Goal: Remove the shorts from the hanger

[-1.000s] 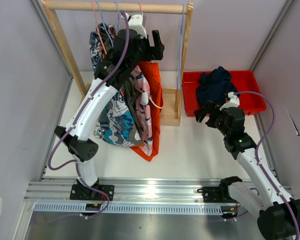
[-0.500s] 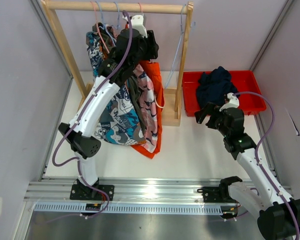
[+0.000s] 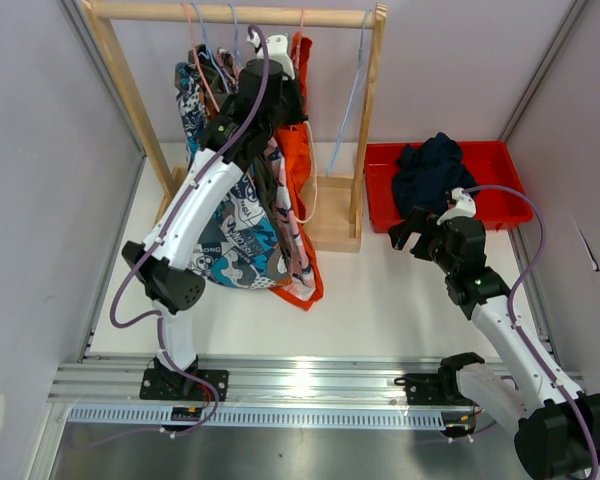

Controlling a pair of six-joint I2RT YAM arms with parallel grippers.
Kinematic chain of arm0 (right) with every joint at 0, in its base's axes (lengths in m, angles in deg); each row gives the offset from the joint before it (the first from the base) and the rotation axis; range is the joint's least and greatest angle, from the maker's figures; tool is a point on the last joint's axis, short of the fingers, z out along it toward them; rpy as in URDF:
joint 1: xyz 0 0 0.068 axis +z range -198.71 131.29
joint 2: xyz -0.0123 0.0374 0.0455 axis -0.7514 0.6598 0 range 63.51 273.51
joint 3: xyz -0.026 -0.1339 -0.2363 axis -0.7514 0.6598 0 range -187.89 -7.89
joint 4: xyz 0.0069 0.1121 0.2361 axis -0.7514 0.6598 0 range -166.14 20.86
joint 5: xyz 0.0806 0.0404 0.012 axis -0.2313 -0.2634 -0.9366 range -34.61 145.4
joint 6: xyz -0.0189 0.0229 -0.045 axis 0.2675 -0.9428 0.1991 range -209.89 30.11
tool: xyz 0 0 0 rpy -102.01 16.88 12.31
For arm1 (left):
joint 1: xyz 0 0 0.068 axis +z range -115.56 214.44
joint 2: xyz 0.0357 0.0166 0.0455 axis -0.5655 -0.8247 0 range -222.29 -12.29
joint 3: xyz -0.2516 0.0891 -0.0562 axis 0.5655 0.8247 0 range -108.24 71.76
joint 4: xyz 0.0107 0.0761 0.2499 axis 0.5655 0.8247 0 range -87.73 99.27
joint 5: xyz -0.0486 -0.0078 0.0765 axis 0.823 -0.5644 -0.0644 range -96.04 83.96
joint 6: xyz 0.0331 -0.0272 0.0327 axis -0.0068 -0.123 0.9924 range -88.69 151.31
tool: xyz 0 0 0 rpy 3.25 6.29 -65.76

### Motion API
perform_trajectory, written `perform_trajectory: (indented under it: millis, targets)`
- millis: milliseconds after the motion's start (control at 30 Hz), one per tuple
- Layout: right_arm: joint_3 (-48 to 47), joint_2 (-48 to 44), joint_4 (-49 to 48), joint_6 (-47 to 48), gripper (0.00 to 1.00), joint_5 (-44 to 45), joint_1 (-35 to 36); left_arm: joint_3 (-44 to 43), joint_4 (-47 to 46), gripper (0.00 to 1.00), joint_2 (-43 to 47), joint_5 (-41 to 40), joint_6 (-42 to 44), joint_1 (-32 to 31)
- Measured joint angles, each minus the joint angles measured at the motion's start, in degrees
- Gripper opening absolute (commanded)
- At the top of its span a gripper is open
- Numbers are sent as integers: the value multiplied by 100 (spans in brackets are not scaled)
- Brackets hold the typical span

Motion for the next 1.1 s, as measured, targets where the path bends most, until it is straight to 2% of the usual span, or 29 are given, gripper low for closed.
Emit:
perform_trajectory:
  millis: [233, 400, 567, 667, 800, 933, 1100]
  targets:
    - [-96, 9, 59, 72, 99, -46, 15, -527, 518, 0, 17, 273, -44, 0]
    - [-844, 17, 142, 162, 99, -188, 247, -542, 555, 0, 291, 627, -264, 0]
    - [-1965, 35, 146, 269, 99, -96, 1353, -542, 557, 0, 667, 1016, -564, -20]
    - [-2426, 28, 37, 367, 99, 195, 2352, -511, 546, 0, 883, 1172, -691, -74]
    - [-2588, 83, -221, 507, 99, 780, 3729, -267, 505, 0, 1211, 1257, -761, -240]
    - [-2841, 588, -479, 767, 99, 1458, 4745, -63, 468, 0, 1318, 1314, -807, -382]
    - [-3224, 1574, -822, 1154, 99, 2319, 5628, 293, 452, 0, 1456, 1368, -811, -505]
